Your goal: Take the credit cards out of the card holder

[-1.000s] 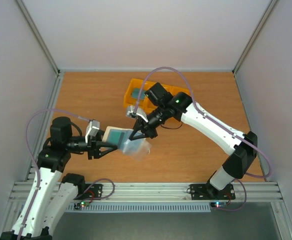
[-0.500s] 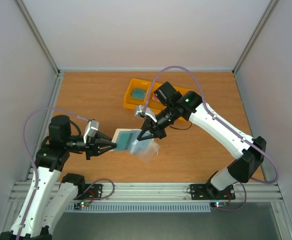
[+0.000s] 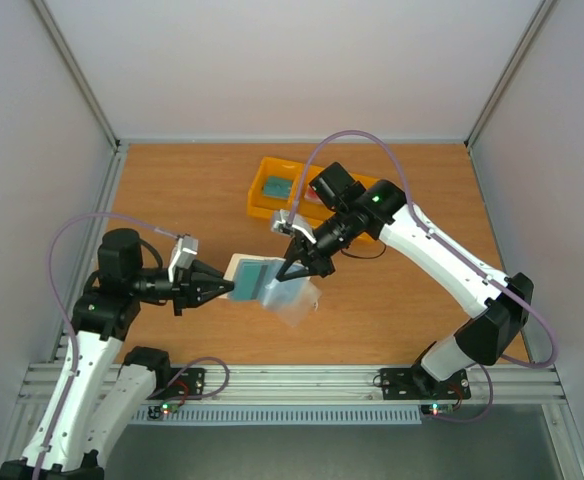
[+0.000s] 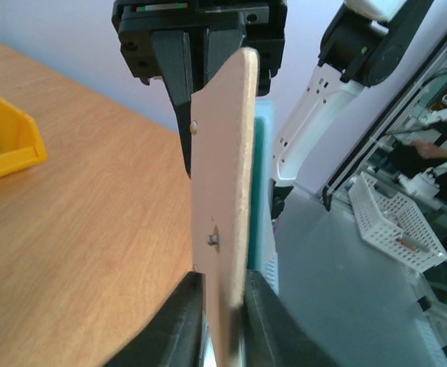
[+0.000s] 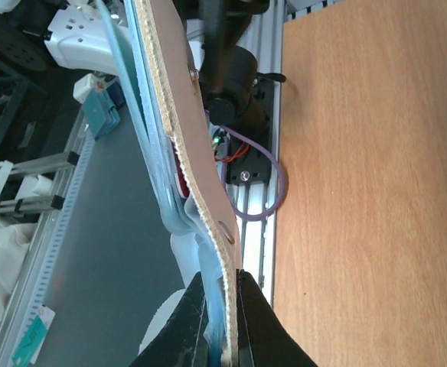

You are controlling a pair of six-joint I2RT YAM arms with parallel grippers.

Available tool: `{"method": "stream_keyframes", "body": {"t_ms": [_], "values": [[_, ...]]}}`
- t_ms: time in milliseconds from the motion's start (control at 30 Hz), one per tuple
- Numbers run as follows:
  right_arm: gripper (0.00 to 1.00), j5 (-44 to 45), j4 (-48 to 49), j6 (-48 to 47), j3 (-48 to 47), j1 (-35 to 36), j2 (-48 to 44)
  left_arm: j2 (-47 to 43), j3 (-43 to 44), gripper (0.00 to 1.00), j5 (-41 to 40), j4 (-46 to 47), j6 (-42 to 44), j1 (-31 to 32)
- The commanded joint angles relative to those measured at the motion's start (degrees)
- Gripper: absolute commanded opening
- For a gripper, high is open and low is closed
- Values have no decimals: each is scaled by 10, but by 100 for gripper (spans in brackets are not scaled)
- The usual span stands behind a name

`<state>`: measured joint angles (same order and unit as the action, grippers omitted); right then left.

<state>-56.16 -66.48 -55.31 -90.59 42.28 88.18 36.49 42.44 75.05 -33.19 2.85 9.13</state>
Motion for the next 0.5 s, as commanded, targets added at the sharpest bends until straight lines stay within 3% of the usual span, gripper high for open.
{"method": "stream_keyframes", "body": {"t_ms": [0, 167, 300, 400, 467], "values": [[1, -30, 23, 10, -21, 8, -3, -1, -15, 23, -2, 37, -37, 6], [1, -25, 24, 12, -26, 9, 0, -8, -18, 32, -11, 24, -14, 17], [1, -27, 23, 14, -30, 8, 2, -1, -16, 25, -23, 23, -7, 18], [1, -17, 21, 15, -32, 8, 2, -2, -16, 38, -18, 24, -8, 22], [1, -12, 25, 20, -33, 8, 5, -2, -16, 39, -20, 25, -5, 26]]}}
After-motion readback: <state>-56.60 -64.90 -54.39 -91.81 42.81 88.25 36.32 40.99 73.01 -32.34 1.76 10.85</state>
